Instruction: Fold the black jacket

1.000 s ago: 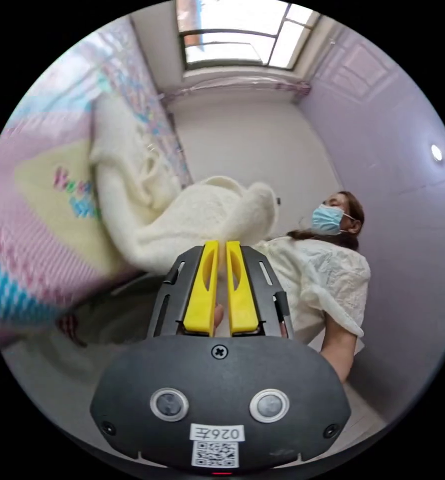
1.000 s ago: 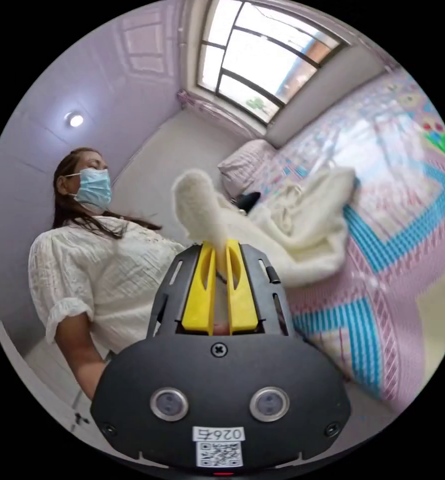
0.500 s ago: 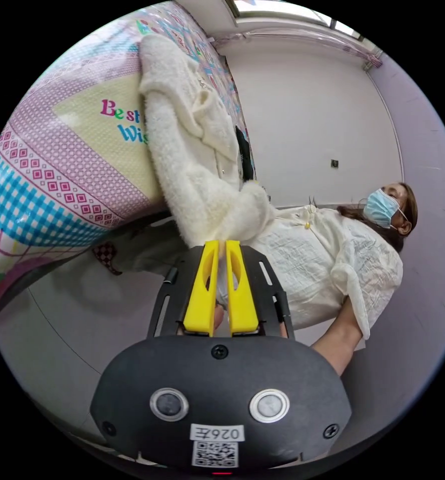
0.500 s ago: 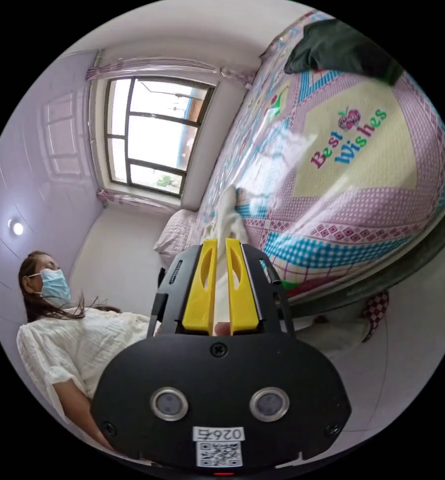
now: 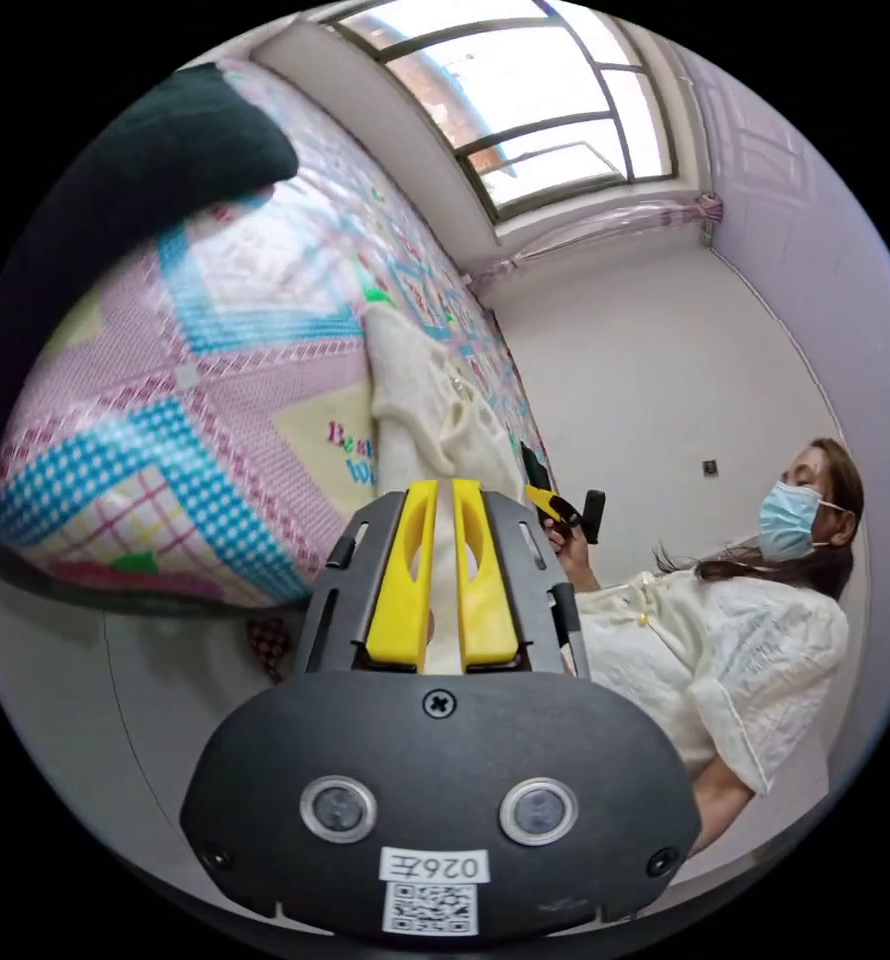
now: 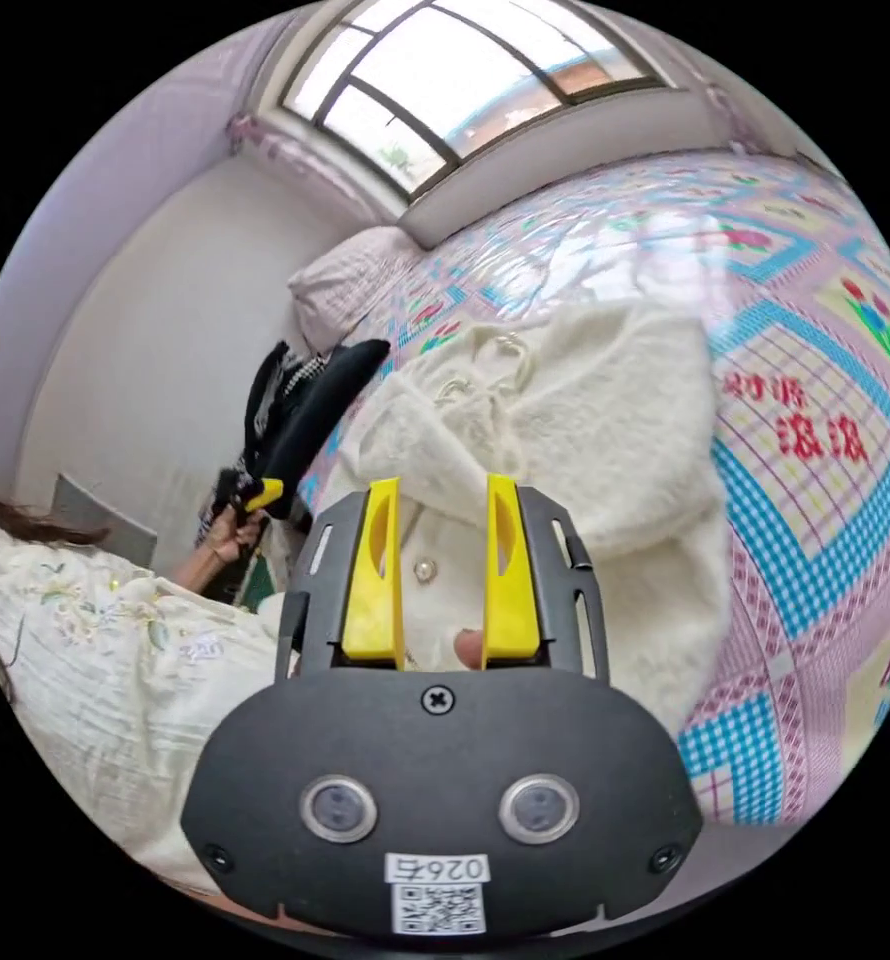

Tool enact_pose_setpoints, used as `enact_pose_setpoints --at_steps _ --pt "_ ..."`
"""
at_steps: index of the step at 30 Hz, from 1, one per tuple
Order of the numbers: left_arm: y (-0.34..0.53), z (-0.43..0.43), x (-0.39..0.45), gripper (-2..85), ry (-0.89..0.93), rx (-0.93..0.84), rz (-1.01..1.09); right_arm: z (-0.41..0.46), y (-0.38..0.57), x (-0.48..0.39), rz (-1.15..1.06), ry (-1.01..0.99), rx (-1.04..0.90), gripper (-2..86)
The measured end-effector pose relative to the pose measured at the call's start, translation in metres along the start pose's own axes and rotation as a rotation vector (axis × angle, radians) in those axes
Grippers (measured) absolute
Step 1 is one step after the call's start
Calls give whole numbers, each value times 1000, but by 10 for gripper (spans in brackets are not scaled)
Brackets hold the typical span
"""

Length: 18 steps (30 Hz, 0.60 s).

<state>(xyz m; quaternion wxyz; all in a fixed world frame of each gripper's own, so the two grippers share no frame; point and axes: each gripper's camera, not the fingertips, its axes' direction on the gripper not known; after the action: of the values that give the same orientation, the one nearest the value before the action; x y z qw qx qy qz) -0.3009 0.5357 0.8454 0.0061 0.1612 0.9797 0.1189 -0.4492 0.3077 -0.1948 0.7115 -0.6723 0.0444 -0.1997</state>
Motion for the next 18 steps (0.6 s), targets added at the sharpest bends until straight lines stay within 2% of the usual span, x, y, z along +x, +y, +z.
enact_pose_setpoints --at_steps 5,12,15,16,18 --pt "-35 77 50 83 -66 -54 165 65 -29 -48 -187 172 -67 106" --pt "-78 201 78 110 -170 -163 284 131 -30 -64 -292 331 -220 78" --pt "-87 257 73 77 -280 -304 293 135 -23 -68 -330 415 -219 14" --pt "-86 280 71 61 -337 -391 300 134 -24 -64 -320 403 -242 0" --pt "-82 298 76 44 -391 -417 342 126 -27 -57 -296 354 -251 -7"
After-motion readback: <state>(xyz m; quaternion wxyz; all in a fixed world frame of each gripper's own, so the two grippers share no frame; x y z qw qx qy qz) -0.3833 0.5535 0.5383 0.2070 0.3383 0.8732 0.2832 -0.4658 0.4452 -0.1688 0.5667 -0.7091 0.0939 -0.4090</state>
